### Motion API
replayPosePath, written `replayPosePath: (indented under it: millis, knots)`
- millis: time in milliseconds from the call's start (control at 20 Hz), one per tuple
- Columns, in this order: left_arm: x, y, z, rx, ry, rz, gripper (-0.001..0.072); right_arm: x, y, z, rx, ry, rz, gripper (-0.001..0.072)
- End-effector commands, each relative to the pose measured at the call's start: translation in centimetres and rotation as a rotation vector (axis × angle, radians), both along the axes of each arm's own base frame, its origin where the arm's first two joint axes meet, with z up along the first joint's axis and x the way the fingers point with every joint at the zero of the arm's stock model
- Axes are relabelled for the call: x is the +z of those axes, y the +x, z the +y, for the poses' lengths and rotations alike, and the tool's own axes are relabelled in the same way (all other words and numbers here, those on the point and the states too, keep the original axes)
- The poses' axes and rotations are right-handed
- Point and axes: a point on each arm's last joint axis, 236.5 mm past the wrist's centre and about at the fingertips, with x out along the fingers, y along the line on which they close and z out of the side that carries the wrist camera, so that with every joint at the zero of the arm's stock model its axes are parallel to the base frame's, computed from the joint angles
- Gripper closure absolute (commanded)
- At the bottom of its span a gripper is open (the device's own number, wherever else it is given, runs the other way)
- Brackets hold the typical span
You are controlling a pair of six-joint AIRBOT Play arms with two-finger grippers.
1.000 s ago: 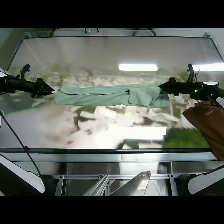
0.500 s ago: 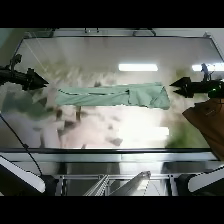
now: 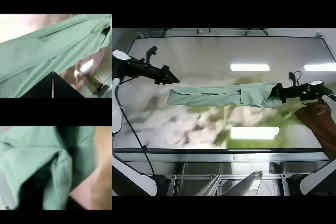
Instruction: Fold the shirts.
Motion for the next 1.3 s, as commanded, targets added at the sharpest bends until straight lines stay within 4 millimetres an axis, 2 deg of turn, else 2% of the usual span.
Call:
replayPosePath:
  millis: [0, 100, 200, 350, 450, 550, 600, 650, 700, 750, 800, 850, 950, 1000, 1050, 1150, 1250]
  knots:
    - [-2.7, 0.0, -7.6, -0.107, 0.058, -0.045, 0.0706, 1.1, 0.4, 2.5, 0.006, 0.081, -0.006, 0.0692]
    - [-5.0, -1.0, -12.8, -0.18, 0.067, -0.044, 0.0706, 2.3, 0.1, 2.8, 0.013, 0.136, -0.002, 0.0693]
    - [-7.3, -2.4, -16.7, -0.242, 0.091, -0.039, 0.0707, 3.6, -0.4, 2.5, 0.034, 0.177, -0.007, 0.0693]
    - [-10.9, -4.3, -19.1, -0.295, 0.196, -0.01, 0.0706, 6.5, -0.8, 1.2, 0.049, 0.197, -0.045, 0.0694]
    - [-12.0, -5.2, -20.5, -0.311, 0.199, 0.009, 0.0706, 9.1, -0.9, 0.3, 0.05, 0.192, -0.094, 0.0694]
    - [-12.4, -5.4, -21.5, -0.288, 0.189, 0.02, 0.0705, 11.8, -0.9, -0.6, 0.045, 0.162, -0.156, 0.0694]
    - [-11.3, -5.4, -22.5, -0.273, 0.133, 0.025, 0.0705, 12.8, -1.2, -1.0, 0.051, 0.131, -0.182, 0.0695]
    - [-9.1, -5.4, -24.2, -0.279, 0.044, 0.02, 0.0705, 13.6, -1.6, -1.4, 0.061, 0.088, -0.2, 0.0695]
    - [-5.2, -5.2, -25.7, -0.299, -0.081, -0.013, 0.0705, 14.1, -1.9, -2.0, 0.06, 0.051, -0.205, 0.0695]
    - [-0.3, -5.3, -27.0, -0.329, -0.215, -0.061, 0.0706, 14.7, -2.3, -2.7, 0.052, 0.017, -0.205, 0.0694]
    - [4.4, -5.4, -27.4, -0.358, -0.318, -0.109, 0.0705, 15.2, -2.6, -3.6, 0.044, -0.011, -0.208, 0.0695]
    - [8.7, -5.8, -26.9, -0.394, -0.374, -0.162, 0.0706, 15.9, -2.8, -4.2, 0.029, -0.027, -0.208, 0.0695]
    - [14.6, -5.9, -23.6, -0.414, -0.382, -0.261, 0.0706, 17.2, -3.2, -4.2, 0.021, -0.031, -0.218, 0.0695]
    - [16.8, -5.6, -21.5, -0.387, -0.377, -0.3, 0.0706, 17.8, -3.2, -3.2, 0.024, -0.019, -0.218, 0.0695]
    - [18.8, -5.2, -19.0, -0.341, -0.369, -0.338, 0.0706, 18.5, -2.9, -1.3, 0.039, 0.005, -0.233, 0.0694]
    - [21.4, -4.8, -13.6, -0.237, -0.346, -0.385, 0.0705, 19.0, -1.7, 4.0, 0.071, 0.025, -0.277, 0.0694]
    - [22.7, -5.6, -8.8, -0.152, -0.326, -0.394, 0.0705, 18.6, -0.5, 11.1, 0.082, 0.01, -0.32, 0.0694]
